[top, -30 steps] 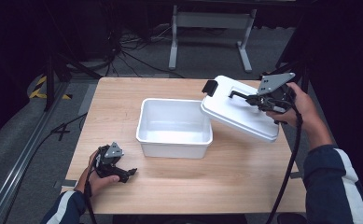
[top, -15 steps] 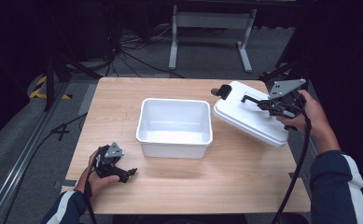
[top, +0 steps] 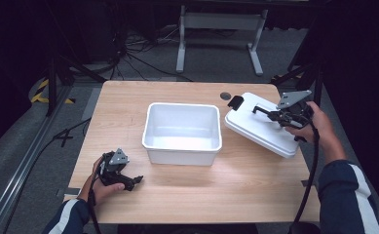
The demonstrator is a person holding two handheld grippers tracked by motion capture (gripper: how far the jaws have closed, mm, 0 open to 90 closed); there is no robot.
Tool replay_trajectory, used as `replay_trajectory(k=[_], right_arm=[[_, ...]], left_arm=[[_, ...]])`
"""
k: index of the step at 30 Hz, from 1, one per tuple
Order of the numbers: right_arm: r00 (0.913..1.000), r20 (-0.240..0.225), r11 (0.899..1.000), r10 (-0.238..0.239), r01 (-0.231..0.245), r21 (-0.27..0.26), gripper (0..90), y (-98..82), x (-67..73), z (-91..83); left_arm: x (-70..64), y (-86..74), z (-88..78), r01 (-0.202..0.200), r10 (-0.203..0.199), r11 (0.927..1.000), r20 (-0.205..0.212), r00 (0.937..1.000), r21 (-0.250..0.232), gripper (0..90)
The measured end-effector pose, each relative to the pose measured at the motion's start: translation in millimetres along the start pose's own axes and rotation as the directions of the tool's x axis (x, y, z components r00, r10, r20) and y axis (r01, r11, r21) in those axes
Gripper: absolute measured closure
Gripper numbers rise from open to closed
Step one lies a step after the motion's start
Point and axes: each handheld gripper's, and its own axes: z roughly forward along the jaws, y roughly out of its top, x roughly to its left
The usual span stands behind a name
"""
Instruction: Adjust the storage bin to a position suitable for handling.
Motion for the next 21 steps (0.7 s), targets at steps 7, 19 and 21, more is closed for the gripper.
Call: replay_trajectory(k=[7,19,21], right_arm=[[0.9994,-0.027,1.000,0.021,-0.021,0.013,84.1,-8.0,1.7,20.6],[0.9972,-0.056,0.998,0.049,-0.048,0.031,84.1,-17.5,5.4,45.4],[0.9967,-0.058,0.998,0.058,-0.056,0.036,84.1,-20.3,5.3,49.7]], left_arm=[[0.0,0.0,0.0,0.000,0.000,1.0000,0.000,1.0000,0.000,1.6],[0.1,0.0,0.0,-0.001,0.001,1.0000,0.000,1.0000,0.000,1.6],[0.0,0.0,0.0,0.000,0.000,1.0000,0.000,1.0000,0.000,1.6]])
